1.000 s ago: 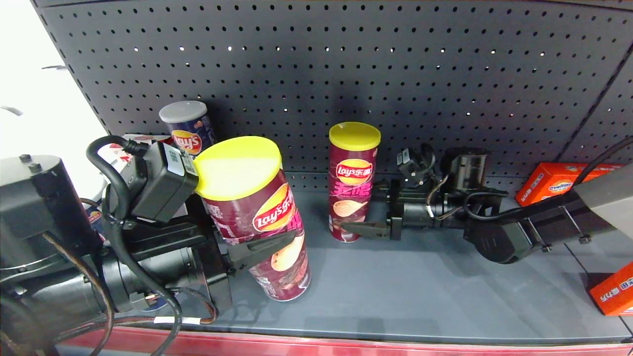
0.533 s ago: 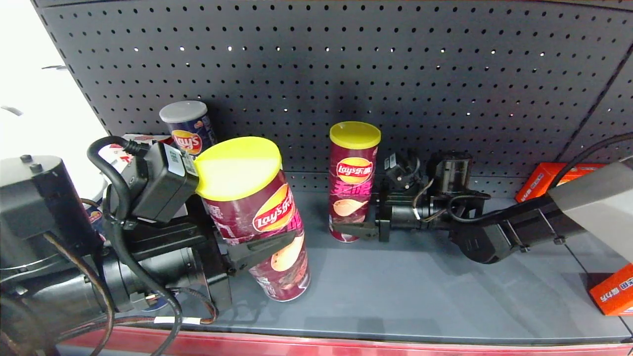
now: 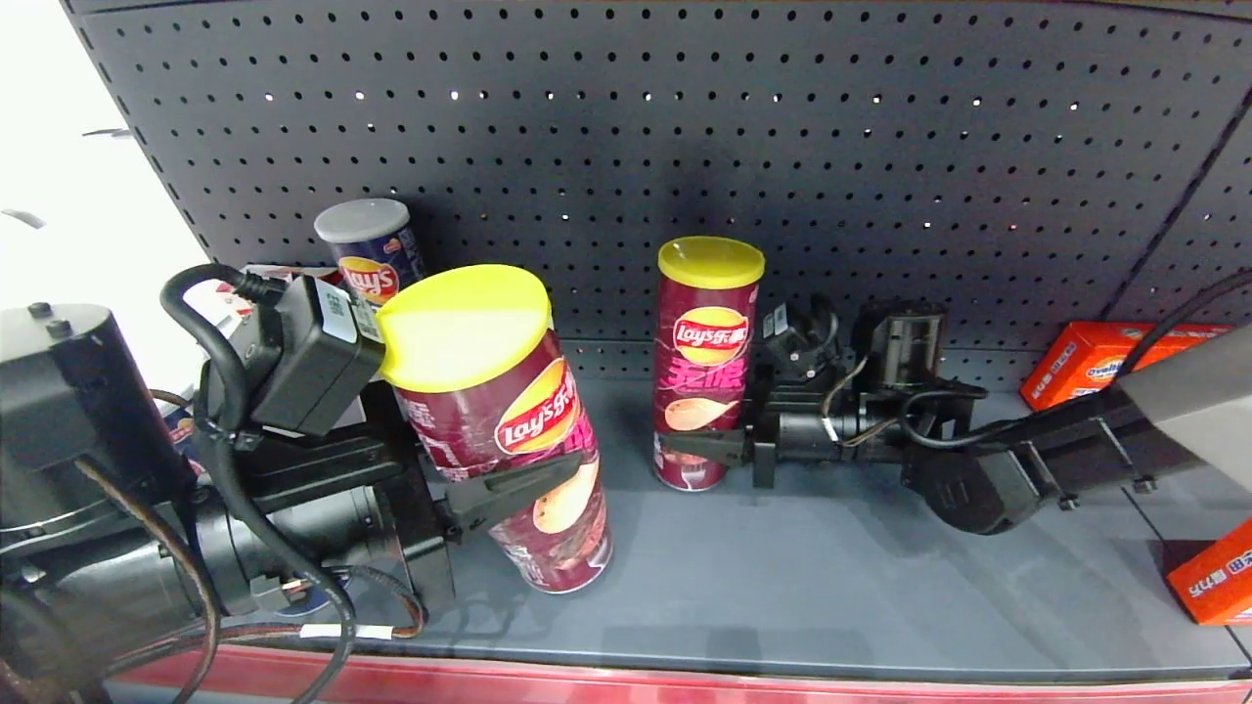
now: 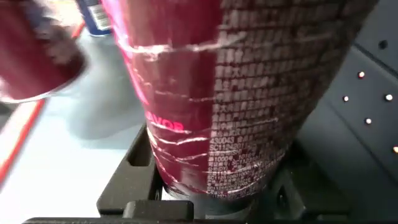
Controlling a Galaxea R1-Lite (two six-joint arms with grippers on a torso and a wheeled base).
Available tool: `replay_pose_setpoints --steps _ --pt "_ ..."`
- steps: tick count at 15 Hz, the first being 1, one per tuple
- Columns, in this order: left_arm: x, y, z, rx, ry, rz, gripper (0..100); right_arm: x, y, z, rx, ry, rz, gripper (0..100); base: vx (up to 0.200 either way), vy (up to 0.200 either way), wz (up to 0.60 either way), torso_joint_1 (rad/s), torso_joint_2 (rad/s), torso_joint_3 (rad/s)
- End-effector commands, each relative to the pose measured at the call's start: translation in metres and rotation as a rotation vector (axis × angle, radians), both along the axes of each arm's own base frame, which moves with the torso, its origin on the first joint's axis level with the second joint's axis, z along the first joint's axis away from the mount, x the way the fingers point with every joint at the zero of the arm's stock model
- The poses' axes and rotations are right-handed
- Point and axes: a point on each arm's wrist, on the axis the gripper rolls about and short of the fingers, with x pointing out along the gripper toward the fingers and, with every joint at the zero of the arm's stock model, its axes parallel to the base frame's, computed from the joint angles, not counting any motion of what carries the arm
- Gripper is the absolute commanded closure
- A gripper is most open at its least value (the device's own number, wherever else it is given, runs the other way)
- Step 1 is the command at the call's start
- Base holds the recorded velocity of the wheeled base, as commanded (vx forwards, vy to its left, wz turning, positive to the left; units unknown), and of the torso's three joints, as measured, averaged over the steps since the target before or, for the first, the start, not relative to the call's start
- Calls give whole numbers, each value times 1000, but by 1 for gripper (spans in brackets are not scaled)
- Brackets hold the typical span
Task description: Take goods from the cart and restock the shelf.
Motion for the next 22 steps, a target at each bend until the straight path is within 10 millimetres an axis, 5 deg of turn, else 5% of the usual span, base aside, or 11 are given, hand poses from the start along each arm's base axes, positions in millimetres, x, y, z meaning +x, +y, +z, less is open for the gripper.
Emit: replay_pose_setpoints --steps 1,5,9,22 --pt "0 3 1 -6 0 13 100 -51 -19 34 21 -41 2 100 0 0 0 0 0 0" --pt "-5 7 1 -10 -1 10 100 -124 -45 10 -23 17 -9 100 0 0 0 0 0 0" --pt "-5 6 2 -11 -3 10 100 -141 -53 -16 -35 33 -23 100 0 0 0 0 0 0" --pt "-5 6 2 -12 -5 10 100 -106 -43 -43 -42 43 -55 100 0 0 0 0 0 0"
